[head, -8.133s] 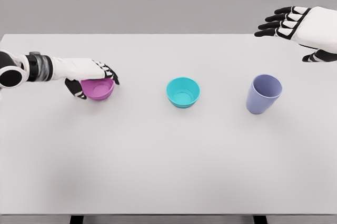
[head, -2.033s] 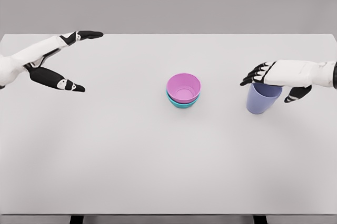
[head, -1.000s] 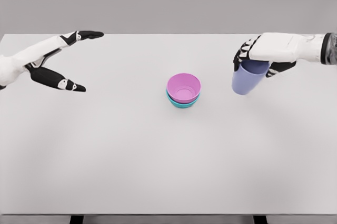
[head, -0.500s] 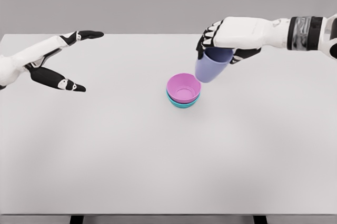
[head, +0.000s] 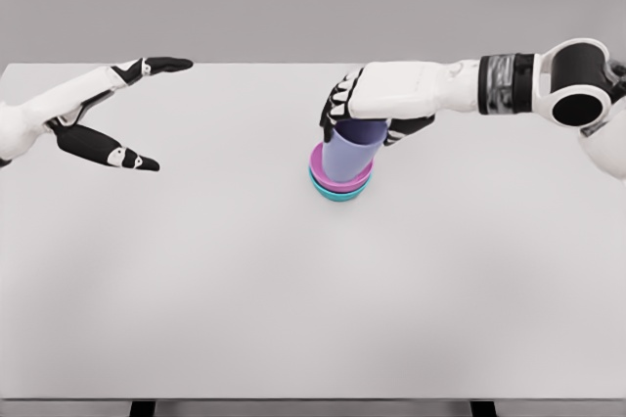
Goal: Stacking bowl and cup with both arms
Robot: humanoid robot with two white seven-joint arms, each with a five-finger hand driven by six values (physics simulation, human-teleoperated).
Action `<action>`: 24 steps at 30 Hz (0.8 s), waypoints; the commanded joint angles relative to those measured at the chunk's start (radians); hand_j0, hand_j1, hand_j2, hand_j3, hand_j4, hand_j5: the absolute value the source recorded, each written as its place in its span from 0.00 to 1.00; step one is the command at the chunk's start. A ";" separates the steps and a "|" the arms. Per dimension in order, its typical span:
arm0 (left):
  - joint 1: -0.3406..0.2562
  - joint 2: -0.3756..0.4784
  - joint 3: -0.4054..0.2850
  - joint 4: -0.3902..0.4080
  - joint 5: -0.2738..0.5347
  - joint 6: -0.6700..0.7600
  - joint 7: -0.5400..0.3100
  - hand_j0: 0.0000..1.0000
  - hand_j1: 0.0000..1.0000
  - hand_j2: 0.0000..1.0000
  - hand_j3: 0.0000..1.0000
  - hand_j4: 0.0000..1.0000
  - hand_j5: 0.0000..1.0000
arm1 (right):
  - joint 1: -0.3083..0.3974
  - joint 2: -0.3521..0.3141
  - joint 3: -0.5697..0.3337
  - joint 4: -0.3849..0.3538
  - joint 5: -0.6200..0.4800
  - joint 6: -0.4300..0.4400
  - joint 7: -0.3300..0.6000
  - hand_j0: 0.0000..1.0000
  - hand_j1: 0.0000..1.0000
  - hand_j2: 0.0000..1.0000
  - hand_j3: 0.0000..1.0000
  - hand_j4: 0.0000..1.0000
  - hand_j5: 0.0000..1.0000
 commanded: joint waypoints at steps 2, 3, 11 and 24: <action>0.000 0.002 0.000 0.000 0.008 0.002 0.000 1.00 1.00 1.00 1.00 1.00 1.00 | -0.003 0.009 0.007 0.013 -0.005 0.003 -0.001 0.65 0.65 0.65 0.65 0.65 0.65; 0.000 0.000 0.000 0.000 0.008 0.002 0.000 1.00 1.00 1.00 1.00 1.00 1.00 | -0.003 0.010 0.007 0.013 -0.005 0.003 -0.001 0.65 0.65 0.65 0.65 0.65 0.65; 0.000 0.000 0.000 0.000 0.008 0.002 0.000 1.00 1.00 1.00 1.00 1.00 1.00 | -0.005 0.017 0.004 0.007 0.009 0.003 -0.001 1.00 1.00 1.00 1.00 1.00 1.00; 0.000 0.000 0.000 0.000 0.008 0.002 0.000 1.00 1.00 1.00 1.00 1.00 1.00 | 0.064 -0.273 -0.195 0.024 0.000 0.003 -0.001 1.00 1.00 1.00 1.00 1.00 1.00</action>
